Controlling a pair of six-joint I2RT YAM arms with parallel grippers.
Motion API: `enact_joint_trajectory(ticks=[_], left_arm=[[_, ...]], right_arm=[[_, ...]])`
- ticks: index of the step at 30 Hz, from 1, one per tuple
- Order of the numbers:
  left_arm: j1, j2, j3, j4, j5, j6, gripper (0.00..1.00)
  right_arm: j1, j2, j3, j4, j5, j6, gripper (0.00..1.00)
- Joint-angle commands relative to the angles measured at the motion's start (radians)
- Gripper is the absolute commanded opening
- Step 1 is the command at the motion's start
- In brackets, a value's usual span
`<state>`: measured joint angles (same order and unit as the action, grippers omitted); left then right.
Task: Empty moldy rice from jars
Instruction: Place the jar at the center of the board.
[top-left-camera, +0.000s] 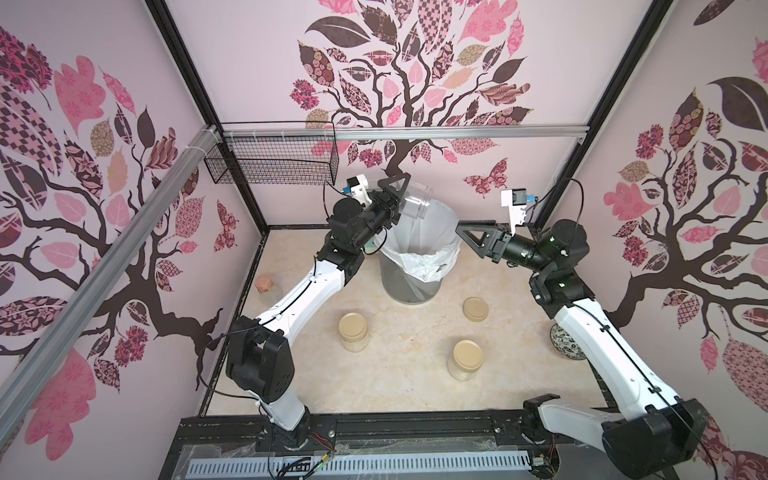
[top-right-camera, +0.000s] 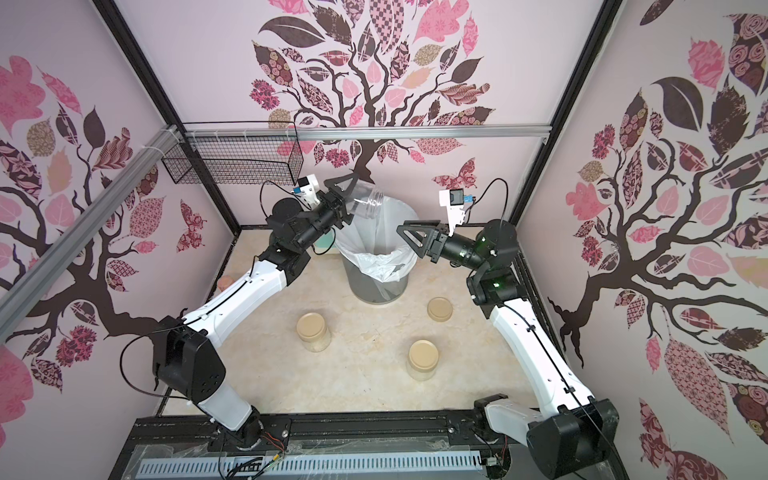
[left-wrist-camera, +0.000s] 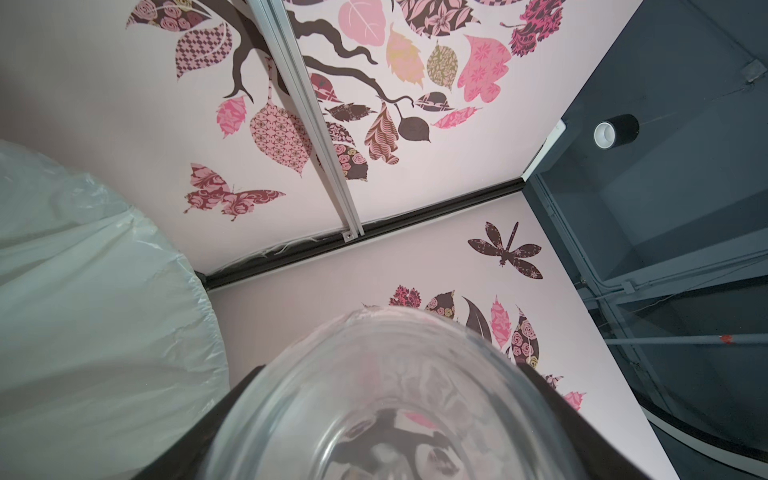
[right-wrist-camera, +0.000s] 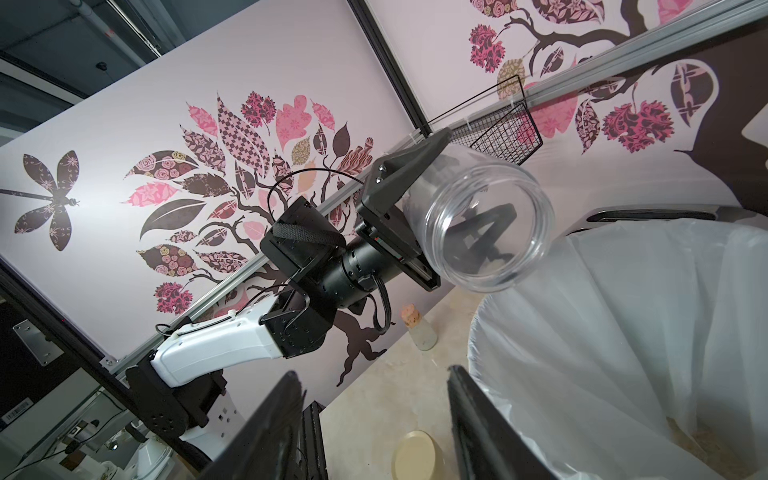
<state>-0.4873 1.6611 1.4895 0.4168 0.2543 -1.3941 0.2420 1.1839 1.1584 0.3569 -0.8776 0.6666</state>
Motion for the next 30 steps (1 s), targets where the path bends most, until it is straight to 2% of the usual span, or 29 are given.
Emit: enact_joint_trajectory(ticks=[1,11,30], left_arm=[[-0.027,-0.043,0.002,0.071,-0.004,0.01,0.6],[-0.072,-0.092,-0.061,0.044,-0.015,0.038,0.6],[-0.181,-0.091,-0.072,0.077,-0.058,0.038,0.6]], right_arm=[[0.027,0.008,0.026,0.026,0.028,-0.023,0.58],[0.053,-0.009,-0.025,0.054,0.074,-0.016,0.53],[0.077,0.016,-0.032,0.094,0.095,0.002,0.42]])
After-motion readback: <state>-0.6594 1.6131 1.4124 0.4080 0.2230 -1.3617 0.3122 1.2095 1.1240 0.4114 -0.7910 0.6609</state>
